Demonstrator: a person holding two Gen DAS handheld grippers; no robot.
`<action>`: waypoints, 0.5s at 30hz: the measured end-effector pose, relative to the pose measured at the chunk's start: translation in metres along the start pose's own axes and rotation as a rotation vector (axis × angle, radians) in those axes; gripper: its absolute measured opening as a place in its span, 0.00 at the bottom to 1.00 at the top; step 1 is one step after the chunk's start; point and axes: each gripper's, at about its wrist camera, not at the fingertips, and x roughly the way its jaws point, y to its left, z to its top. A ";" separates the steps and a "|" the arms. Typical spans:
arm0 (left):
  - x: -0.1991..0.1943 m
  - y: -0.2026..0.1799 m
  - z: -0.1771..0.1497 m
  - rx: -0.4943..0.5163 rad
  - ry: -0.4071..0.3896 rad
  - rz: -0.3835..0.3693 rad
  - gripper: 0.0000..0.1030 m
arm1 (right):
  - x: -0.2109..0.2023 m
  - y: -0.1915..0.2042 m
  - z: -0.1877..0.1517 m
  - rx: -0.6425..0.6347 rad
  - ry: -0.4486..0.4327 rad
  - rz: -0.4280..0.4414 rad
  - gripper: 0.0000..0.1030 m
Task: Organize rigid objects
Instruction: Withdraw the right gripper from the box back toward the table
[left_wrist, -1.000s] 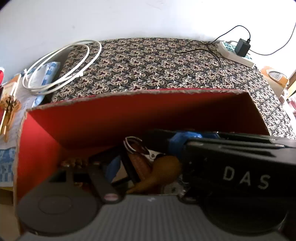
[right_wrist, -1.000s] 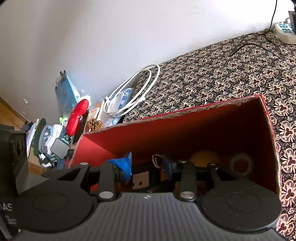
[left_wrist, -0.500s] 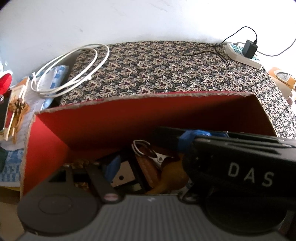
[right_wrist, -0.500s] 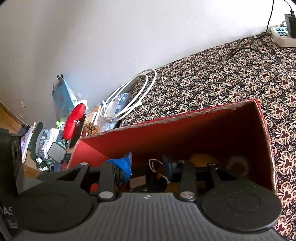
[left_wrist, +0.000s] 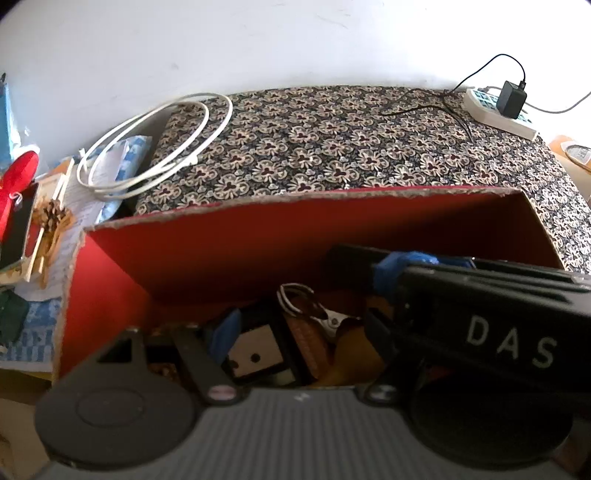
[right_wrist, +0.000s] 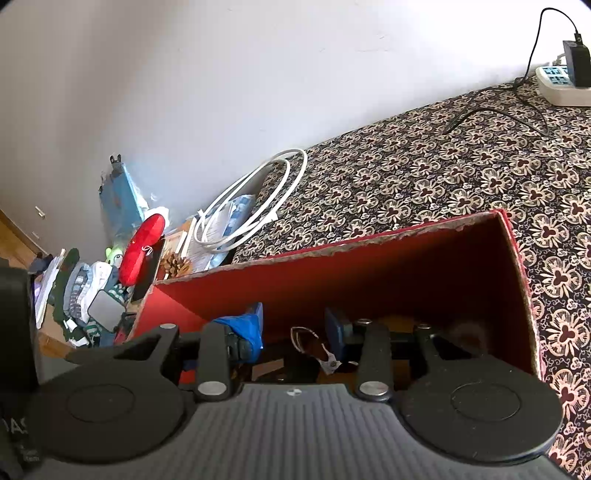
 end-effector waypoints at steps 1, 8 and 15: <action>0.000 -0.001 0.000 0.002 -0.001 0.006 0.75 | 0.000 0.000 0.001 0.001 0.000 -0.003 0.21; -0.002 -0.005 -0.001 0.020 -0.020 0.045 0.75 | 0.001 -0.002 0.001 0.020 -0.009 -0.041 0.21; -0.002 -0.005 -0.001 0.020 -0.025 0.073 0.75 | -0.001 -0.004 0.001 0.046 -0.012 -0.075 0.21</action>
